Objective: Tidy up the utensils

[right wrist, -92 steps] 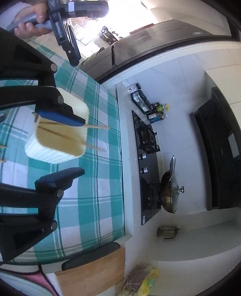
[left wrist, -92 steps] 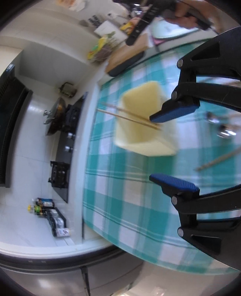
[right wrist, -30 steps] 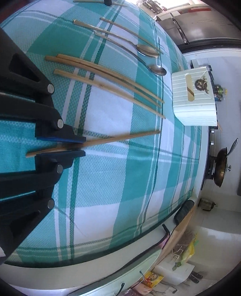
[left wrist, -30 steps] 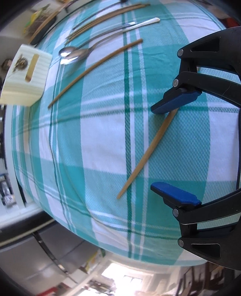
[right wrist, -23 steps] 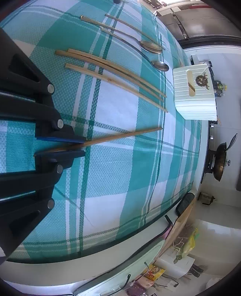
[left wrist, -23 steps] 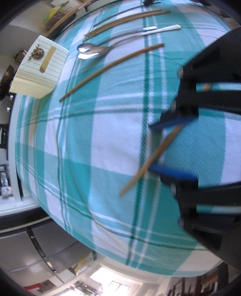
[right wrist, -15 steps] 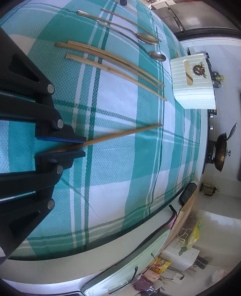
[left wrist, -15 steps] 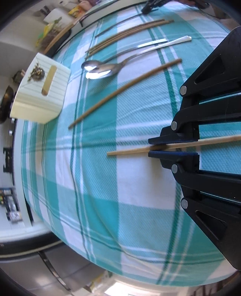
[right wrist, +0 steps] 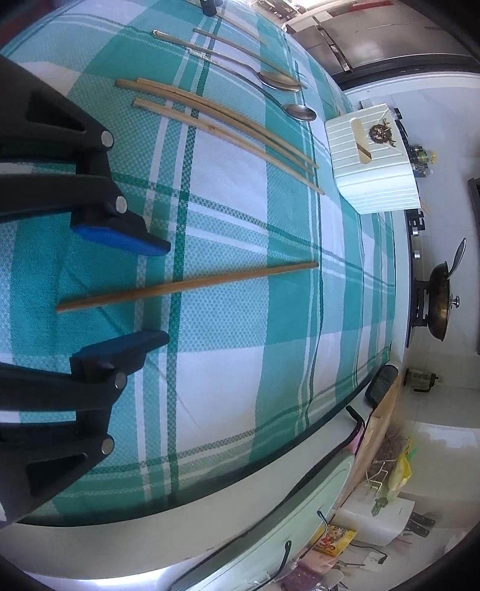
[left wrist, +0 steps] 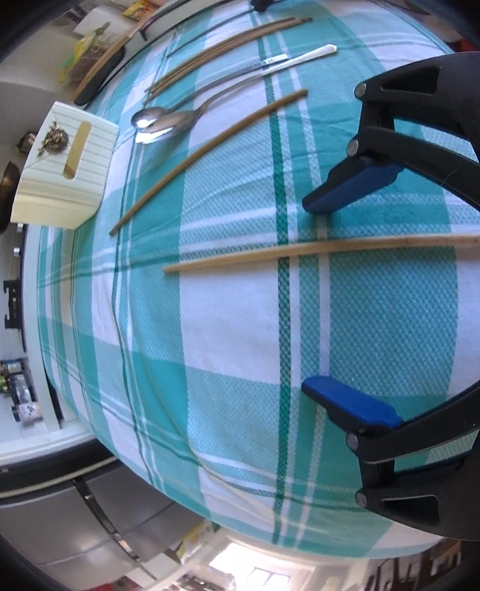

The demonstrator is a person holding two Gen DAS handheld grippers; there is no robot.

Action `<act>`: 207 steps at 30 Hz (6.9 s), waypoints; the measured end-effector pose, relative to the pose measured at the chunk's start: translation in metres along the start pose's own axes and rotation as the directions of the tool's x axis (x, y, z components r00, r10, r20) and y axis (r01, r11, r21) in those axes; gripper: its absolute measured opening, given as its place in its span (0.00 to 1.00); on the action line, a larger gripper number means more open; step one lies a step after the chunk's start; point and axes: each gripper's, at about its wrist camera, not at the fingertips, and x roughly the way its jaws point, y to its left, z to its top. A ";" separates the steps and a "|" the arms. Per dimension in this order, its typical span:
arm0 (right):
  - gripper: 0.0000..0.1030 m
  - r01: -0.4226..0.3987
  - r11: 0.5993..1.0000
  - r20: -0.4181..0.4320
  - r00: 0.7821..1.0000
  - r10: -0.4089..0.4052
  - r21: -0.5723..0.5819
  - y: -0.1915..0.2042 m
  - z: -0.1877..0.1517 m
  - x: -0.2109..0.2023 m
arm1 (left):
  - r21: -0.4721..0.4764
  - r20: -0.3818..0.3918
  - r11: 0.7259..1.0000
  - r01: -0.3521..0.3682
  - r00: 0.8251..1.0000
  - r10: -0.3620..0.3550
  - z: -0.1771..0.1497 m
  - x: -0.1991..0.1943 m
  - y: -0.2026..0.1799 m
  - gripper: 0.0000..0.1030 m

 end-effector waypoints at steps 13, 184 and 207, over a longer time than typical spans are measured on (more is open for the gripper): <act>0.49 -0.053 0.998 0.029 0.998 0.054 -0.023 -0.006 0.001 0.005 | -0.021 -0.022 1.000 -0.014 1.000 0.013 0.003 0.007 0.003 1.00; 0.56 0.091 0.993 0.022 0.995 -0.093 0.077 0.010 0.065 0.051 | -0.291 0.154 0.957 0.006 0.987 0.041 0.084 0.046 -0.003 0.99; 0.61 0.086 0.991 0.017 0.996 -0.088 0.099 0.007 0.064 0.051 | -0.301 0.076 0.936 -0.180 0.974 0.212 0.084 0.054 -0.009 1.00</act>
